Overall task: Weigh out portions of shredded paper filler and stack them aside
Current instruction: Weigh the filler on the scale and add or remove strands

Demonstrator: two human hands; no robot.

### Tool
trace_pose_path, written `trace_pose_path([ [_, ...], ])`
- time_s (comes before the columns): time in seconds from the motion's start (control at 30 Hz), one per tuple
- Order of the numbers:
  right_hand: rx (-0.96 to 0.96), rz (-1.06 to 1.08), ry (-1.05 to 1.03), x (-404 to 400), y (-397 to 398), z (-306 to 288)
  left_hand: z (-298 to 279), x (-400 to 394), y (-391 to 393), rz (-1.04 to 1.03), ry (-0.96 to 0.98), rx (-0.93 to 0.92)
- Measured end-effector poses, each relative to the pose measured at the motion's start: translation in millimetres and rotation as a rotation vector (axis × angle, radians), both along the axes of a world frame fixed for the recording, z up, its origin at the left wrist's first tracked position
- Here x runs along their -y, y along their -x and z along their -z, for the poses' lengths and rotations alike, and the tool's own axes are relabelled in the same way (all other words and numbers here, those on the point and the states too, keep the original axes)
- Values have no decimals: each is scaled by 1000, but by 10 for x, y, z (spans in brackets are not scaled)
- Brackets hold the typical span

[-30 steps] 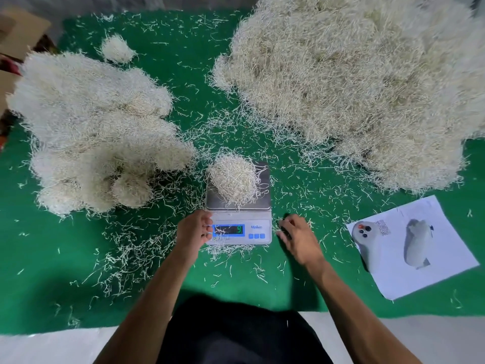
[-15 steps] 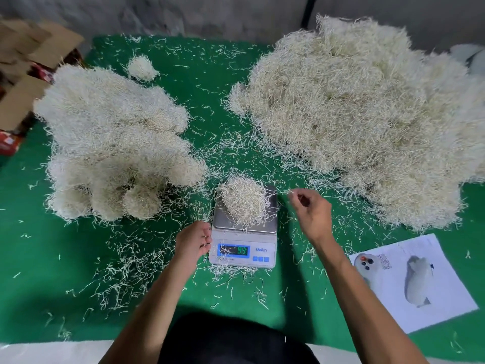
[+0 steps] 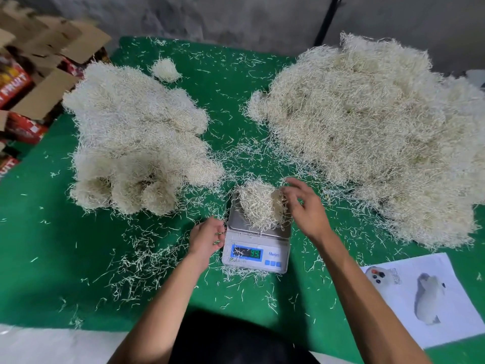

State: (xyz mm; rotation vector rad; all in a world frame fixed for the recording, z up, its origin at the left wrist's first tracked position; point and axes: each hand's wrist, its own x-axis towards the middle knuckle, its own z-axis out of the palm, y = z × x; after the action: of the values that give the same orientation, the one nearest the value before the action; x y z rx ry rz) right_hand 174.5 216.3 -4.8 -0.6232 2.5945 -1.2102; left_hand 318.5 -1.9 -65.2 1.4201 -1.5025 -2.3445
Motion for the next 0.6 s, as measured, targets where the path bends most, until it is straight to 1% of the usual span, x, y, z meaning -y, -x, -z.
trace_pose_path([
  [0.07, 40, 77, 106, -73, -60, 26, 32, 23, -42, 0, 2, 8],
  [0.13, 36, 107, 130, -106, -115, 35, 66, 32, -73, 4, 6, 30],
  [0.2, 22, 106, 154, -87, -142, -10, 84, 32, -81, 3, -2, 42],
  [0.3, 80, 78, 224, -23, -150, -75, 100, 17, -81, 14, 5, 52],
  [0.43, 41, 160, 242, -14, -147, -20, 103, 3, -84, 25, 6, 47],
  [0.6, -10, 227, 172, -136, -291, 255, 163, 57, -138, 40, 10, 47],
])
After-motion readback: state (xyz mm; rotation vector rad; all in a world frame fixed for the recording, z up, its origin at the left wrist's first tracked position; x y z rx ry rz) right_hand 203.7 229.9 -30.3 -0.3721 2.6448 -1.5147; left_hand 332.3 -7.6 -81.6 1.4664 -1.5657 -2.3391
